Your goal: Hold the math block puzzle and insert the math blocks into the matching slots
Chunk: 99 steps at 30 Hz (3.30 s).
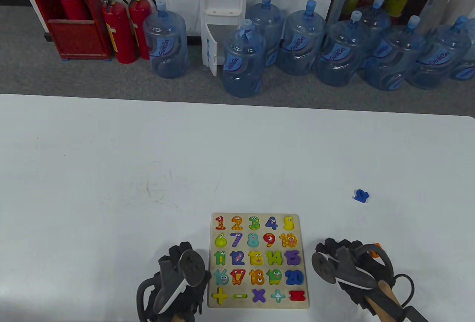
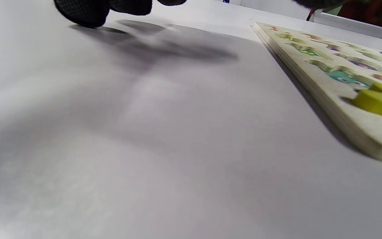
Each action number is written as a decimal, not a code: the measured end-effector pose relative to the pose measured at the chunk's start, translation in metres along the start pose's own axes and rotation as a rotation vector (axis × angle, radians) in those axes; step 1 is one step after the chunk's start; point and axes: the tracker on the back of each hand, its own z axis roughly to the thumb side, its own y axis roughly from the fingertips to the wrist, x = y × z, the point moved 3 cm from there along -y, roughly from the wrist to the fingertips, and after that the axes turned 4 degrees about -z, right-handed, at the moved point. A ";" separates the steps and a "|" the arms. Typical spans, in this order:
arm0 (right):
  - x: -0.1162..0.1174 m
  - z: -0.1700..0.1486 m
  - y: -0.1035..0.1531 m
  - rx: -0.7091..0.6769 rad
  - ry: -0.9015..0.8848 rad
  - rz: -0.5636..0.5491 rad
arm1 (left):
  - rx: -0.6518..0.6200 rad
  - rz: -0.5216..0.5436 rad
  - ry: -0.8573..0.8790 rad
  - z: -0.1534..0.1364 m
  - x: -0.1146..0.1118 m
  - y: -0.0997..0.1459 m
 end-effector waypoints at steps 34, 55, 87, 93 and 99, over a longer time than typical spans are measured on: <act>0.002 -0.018 0.007 0.052 -0.047 -0.038 | -0.017 -0.001 0.004 0.001 -0.001 -0.001; -0.012 0.011 -0.008 -0.070 0.061 -0.054 | 0.027 0.032 -0.020 -0.002 0.002 0.001; -0.086 0.071 0.005 -0.137 0.051 -0.252 | -0.051 0.037 -0.029 0.009 0.005 0.002; -0.103 0.105 -0.007 -0.186 0.036 -0.262 | -0.056 0.038 -0.032 0.009 0.004 0.001; -0.103 0.129 -0.031 -0.193 0.033 -0.228 | -0.047 0.033 -0.034 0.008 0.004 0.002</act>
